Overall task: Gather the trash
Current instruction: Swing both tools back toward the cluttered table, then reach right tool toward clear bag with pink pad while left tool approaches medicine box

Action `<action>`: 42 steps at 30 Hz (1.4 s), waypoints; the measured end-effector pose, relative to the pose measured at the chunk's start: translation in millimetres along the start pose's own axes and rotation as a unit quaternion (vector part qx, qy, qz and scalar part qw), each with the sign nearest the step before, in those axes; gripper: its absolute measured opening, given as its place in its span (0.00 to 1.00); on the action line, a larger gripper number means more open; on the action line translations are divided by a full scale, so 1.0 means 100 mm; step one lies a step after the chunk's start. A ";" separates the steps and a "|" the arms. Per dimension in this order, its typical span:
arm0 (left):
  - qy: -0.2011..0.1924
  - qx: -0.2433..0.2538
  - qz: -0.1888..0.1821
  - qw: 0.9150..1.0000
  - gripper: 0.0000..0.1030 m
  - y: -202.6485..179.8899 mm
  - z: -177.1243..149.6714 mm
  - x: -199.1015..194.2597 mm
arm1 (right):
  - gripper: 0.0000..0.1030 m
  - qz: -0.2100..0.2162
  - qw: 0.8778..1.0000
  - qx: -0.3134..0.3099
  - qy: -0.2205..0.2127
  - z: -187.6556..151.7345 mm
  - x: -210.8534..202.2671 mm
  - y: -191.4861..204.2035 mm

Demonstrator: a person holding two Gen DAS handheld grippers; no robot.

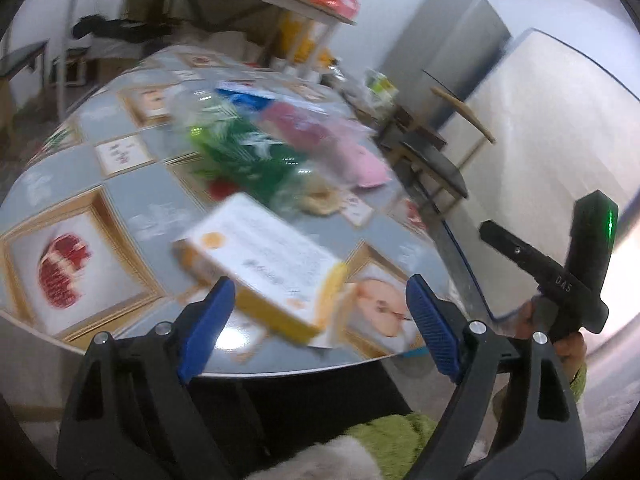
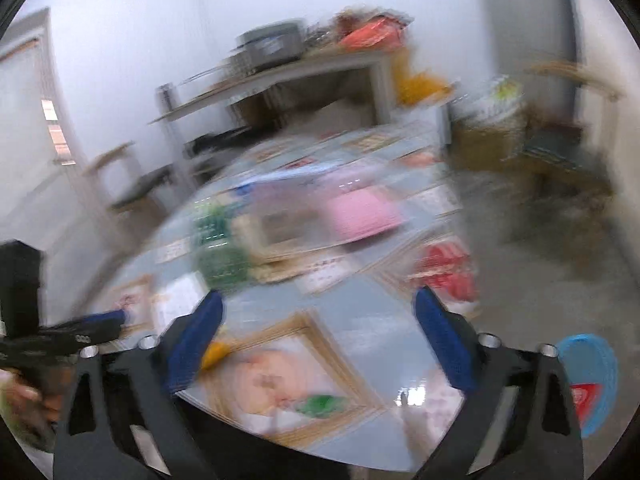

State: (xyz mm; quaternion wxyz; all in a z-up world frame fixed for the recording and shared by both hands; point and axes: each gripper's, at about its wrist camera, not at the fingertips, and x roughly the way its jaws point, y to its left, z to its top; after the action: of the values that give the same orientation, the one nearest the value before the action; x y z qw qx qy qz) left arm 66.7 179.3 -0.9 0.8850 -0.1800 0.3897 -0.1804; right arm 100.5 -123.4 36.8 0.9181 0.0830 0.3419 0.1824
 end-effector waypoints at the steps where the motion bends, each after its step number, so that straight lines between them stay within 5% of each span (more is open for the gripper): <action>1: 0.002 -0.009 0.004 1.000 0.81 0.06 0.00 0.00 | 0.70 0.029 0.999 0.010 0.026 0.02 0.16 0.07; 3: 0.009 -0.027 0.001 1.000 0.81 0.18 0.00 0.04 | 0.46 0.073 0.995 0.031 0.065 -0.02 0.42 0.15; 6: 0.020 -0.052 -0.017 0.998 0.79 0.31 0.00 0.10 | 0.28 0.115 0.983 0.065 0.125 -0.14 0.76 0.15; 13: 0.031 -0.077 -0.040 0.996 0.71 0.53 0.02 0.14 | 0.16 0.175 0.963 0.085 0.188 -0.41 0.98 0.31; 19: 0.036 -0.095 -0.008 0.995 0.75 0.65 0.11 0.17 | 0.16 0.239 0.945 0.063 0.214 -0.55 1.03 0.53; 22: 0.047 -0.082 0.027 0.995 0.81 0.63 0.17 0.25 | 0.17 0.236 0.946 0.043 0.218 -0.59 1.00 0.61; 30: 0.087 -0.044 0.073 0.993 0.82 0.43 0.25 0.51 | 0.47 0.154 0.971 0.035 0.180 -0.52 0.68 0.34; 36: 0.101 0.005 0.123 0.987 0.82 0.27 0.21 0.66 | 0.54 0.098 0.983 0.045 0.148 -0.45 0.48 0.10; 42: 0.111 -0.002 0.119 0.987 0.80 0.35 0.19 0.67 | 0.68 0.066 0.991 0.037 0.115 -0.19 0.40 0.03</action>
State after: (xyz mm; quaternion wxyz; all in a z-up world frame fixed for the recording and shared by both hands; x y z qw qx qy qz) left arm 129.0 182.1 -46.6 0.8512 -0.1130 0.5042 -0.0921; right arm 115.6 -104.2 -0.6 0.8552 0.1174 0.4451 0.2384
